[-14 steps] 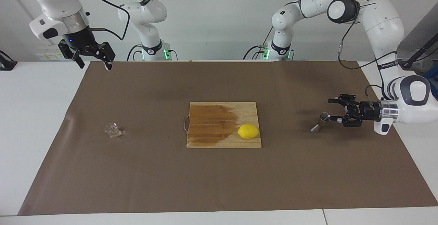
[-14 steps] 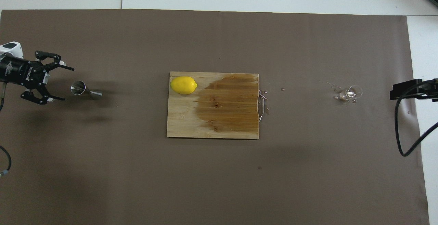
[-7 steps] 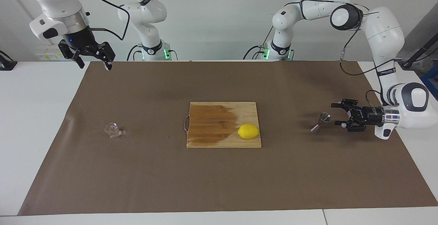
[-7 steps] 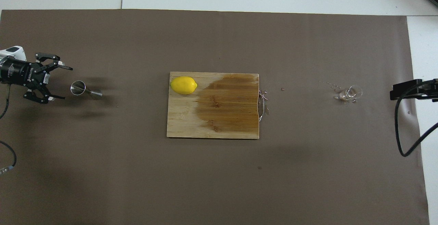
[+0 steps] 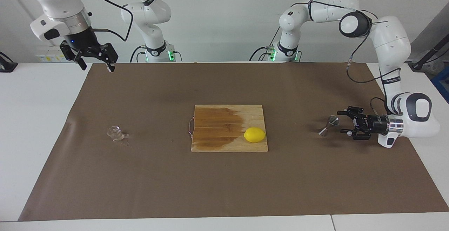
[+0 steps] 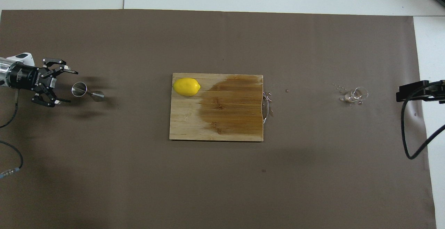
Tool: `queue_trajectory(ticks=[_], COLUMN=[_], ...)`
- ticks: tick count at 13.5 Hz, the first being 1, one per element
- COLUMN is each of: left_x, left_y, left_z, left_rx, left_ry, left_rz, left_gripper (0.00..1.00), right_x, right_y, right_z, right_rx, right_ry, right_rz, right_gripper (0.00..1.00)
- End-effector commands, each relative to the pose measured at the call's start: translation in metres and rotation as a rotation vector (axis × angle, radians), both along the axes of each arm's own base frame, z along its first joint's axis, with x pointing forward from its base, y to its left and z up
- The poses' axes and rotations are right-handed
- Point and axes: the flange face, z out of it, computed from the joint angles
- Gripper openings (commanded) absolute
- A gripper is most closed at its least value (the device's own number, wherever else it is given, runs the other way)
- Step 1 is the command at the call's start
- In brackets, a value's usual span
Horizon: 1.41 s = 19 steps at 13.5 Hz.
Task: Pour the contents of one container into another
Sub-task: 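Close the left gripper around the small metal cup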
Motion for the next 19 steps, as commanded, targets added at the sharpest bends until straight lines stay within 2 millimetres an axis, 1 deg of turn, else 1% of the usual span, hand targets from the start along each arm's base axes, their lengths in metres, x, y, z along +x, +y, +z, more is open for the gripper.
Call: queue_trajectory(ticks=[1,3,4,7,10,19], left_x=[0.008,0.009,0.008,0.007,0.009,0.007], left_y=[0.008,0.009,0.013,0.011,0.001,0.001], left_z=[-0.002,-0.009,-0.011,-0.018,-0.016,-0.024], left_rx=[-0.023,-0.032,-0.034,-0.042,-0.066,-0.086], left_ry=[0.005,0.01,0.013,0.033,0.053,0.084], left_rz=[0.023,0.027,0.033,0.03,0.017,0.022], left_gripper=[1.0,1.0,1.0,1.0,1.0,1.0], right_x=[-0.001,-0.001,-0.001,-0.001,-0.001,-0.001], right_y=[0.0,0.0,0.0,0.0,0.0,0.0], right_z=[0.003,0.003,0.003,0.003,0.003,0.003], right_rx=[0.009,0.009,0.009,0.009,0.009,0.009], right_ry=[0.003,0.003,0.003,0.003,0.003,0.003], right_rz=[-0.015,-0.013,-0.015,-0.015,-0.013,-0.015], right_gripper=[1.0,1.0,1.0,1.0,1.0,1.0])
